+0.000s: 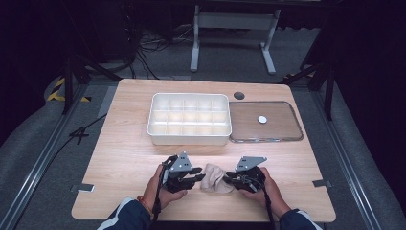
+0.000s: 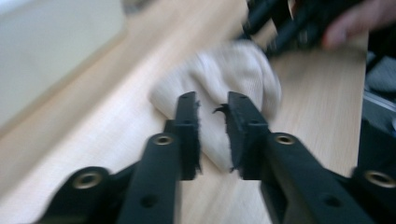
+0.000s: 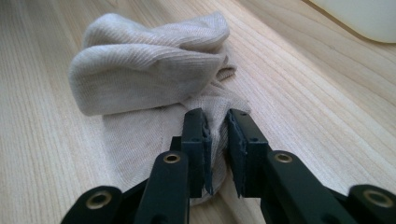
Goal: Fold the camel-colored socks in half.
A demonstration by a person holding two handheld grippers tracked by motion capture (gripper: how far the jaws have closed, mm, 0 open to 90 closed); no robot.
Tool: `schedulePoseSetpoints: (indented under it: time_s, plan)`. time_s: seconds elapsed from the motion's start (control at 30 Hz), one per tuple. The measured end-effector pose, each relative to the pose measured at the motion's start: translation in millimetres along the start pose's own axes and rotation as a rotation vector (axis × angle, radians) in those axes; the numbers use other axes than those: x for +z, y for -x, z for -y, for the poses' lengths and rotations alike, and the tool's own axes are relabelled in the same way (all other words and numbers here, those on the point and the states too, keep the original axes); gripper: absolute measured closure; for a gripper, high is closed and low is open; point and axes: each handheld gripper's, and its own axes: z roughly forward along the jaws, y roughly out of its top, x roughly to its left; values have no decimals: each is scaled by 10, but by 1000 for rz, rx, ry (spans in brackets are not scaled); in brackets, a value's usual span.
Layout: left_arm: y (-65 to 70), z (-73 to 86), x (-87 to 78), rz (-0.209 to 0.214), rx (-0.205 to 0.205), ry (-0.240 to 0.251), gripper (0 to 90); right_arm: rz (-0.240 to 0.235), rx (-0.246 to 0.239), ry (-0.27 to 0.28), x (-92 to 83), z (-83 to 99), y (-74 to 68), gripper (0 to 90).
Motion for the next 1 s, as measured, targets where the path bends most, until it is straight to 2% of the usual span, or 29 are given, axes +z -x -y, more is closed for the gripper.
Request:
schedulePoseSetpoints:
  time_s: [0.13, 0.3, 0.37, 0.43, 0.53, 0.6, 0.67, 0.77, 0.8, 0.83, 0.93, 1.0]
  plan:
    - [65, 13, 183, 31, 27, -32, 799, -8, 11, 5, -1, 11, 4, 791]
    - [113, -18, 328, 42, 44, -28, 795, -10, 13, 8, -5, 20, 10, 791]
    - [144, -19, 410, 51, 57, -56, 775, -4, 13, 9, -7, 22, 0, 791]
    - [164, -5, 455, 43, 74, -72, 768, 0, 9, 7, -7, 18, -6, 780]
    - [153, 8, 467, 53, 60, -56, 758, 24, 24, -5, -25, 15, 6, 731]
    - [150, 9, 472, 55, 55, -56, 749, 27, 26, -13, -49, 8, 13, 750]
    - [159, 10, 483, 49, 64, -49, 746, 56, 1, -15, -105, -18, 4, 793]
    - [167, 8, 482, 44, 72, -58, 743, 95, 1, 55, -259, -76, -4, 805]
    - [167, 8, 482, 44, 72, -58, 742, 95, 1, 55, -259, -76, -4, 805]
    - [168, 9, 483, 44, 71, -58, 742, 93, 5, 86, -311, -96, -21, 803]
    - [164, 12, 484, 45, 66, -56, 740, 74, -28, 169, -414, -179, -127, 797]
    - [163, 10, 482, 42, 71, -58, 740, 64, -74, 193, -423, -239, -229, 796]
